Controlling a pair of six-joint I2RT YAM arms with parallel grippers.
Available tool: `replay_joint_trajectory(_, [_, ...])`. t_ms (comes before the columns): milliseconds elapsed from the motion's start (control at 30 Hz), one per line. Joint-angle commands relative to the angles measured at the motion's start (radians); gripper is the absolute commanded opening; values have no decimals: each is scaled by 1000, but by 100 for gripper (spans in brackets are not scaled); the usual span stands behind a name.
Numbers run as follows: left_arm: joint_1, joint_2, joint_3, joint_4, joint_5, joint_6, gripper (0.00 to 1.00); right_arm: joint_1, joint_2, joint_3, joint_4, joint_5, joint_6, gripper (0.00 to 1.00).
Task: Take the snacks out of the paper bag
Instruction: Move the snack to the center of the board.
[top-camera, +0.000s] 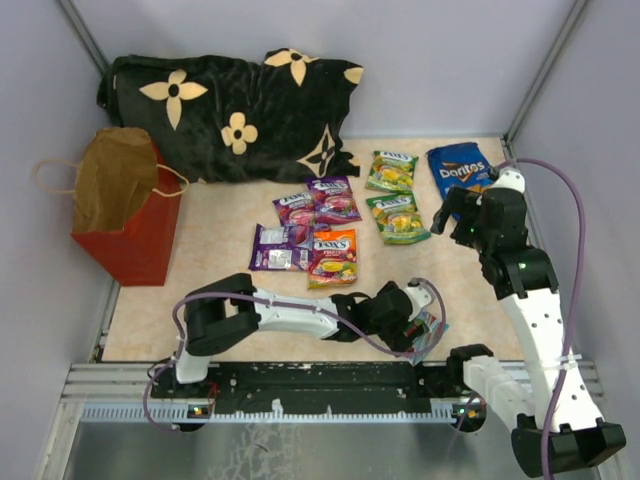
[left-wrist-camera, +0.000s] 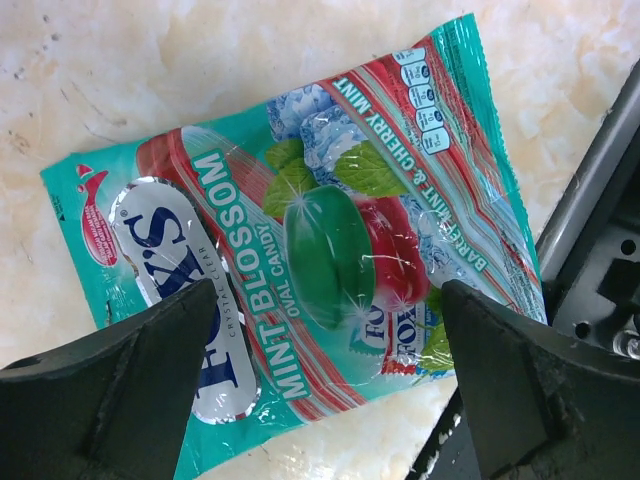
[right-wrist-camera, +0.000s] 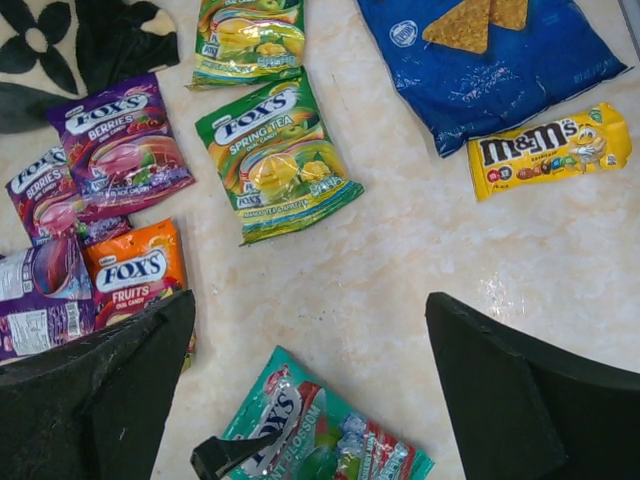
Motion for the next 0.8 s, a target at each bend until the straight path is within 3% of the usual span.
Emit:
replay_joint_trajectory(0, [36, 65, 6, -63, -11, 79, 100, -11, -14, -2, 55, -26, -16, 99])
replay_joint_trajectory(133, [90, 86, -26, -79, 16, 195, 100, -16, -16, -8, 67, -31, -15, 99])
replay_joint_trajectory(267, [130, 112, -25, -94, 62, 403, 100, -22, -22, -8, 86, -41, 1, 99])
replay_joint_trajectory(467, [264, 87, -59, -70, 423, 724, 96, -24, -11, 1, 106, -90, 17, 99])
replay_joint_trajectory(567, [303, 85, -45, -81, 478, 852, 97, -25, -7, 0, 104, -108, 14, 99])
replay_joint_trajectory(767, [331, 157, 108, -255, 580, 1048, 98, -28, -18, -21, 113, -144, 15, 99])
